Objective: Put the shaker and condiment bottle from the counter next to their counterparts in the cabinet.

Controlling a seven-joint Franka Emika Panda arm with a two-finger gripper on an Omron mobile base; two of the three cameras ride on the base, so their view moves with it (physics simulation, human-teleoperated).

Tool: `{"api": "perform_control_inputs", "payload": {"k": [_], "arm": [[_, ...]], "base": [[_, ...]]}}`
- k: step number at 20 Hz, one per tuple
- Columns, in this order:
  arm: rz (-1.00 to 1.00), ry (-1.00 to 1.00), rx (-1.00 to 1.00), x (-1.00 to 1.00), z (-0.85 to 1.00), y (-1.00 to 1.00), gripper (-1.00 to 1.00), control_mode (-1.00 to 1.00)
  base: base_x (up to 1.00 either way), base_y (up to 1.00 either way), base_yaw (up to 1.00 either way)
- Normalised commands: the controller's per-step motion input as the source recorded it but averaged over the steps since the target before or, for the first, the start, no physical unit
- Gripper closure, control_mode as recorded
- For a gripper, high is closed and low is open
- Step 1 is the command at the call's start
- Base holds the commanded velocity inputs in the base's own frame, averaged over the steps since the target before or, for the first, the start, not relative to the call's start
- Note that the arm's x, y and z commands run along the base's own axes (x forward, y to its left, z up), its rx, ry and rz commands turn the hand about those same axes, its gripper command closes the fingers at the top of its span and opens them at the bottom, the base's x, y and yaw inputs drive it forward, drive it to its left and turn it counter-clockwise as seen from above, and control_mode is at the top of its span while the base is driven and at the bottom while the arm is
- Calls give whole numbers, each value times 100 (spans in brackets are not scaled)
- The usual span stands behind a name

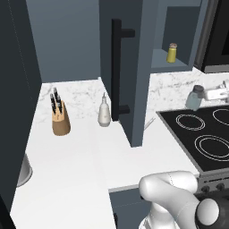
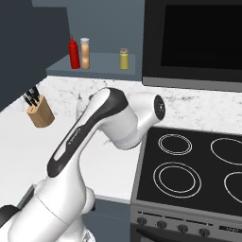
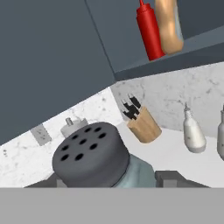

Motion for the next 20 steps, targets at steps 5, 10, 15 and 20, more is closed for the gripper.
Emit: {"api": "perform_control_inputs", "payload": {"k": [5,10,15,20], "arm": [[-9,0,0,0,51,0,100,-100],[-2,0,0,-2,15,1,100,-100],[0,-5,-1,0,4,9,100,-100],[-7,-13,0,0,33,3,100,-100]], "base": [[0,0,0],[0,0,0],[0,0,0],[0,0,0]]}}
